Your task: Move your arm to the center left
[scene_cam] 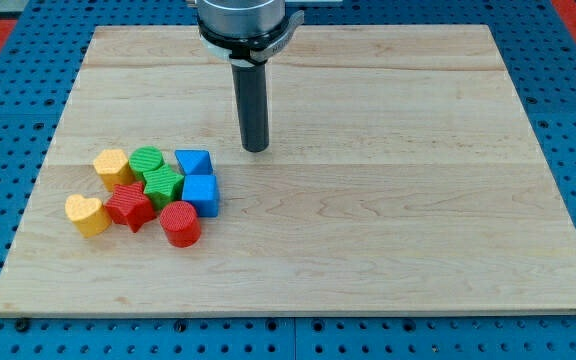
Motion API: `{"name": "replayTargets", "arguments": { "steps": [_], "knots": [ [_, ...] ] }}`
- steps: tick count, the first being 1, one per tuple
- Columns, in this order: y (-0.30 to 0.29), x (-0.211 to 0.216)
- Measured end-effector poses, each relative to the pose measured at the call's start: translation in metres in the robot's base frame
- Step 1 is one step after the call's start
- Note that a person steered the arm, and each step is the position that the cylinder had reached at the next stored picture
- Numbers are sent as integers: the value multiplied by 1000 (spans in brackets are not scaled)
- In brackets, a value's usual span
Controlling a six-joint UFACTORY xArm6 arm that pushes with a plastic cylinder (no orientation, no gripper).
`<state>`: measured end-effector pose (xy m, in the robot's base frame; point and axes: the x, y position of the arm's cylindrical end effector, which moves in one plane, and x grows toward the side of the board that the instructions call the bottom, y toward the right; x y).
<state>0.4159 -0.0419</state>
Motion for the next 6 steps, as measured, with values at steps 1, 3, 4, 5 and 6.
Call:
{"name": "replayTargets", "arguments": {
  "steps": [1,3,4,5,6],
  "knots": [
    [0,0],
    [-10,-1],
    [-11,-14],
    [-92,-36],
    [-175,-52]
  ]
}}
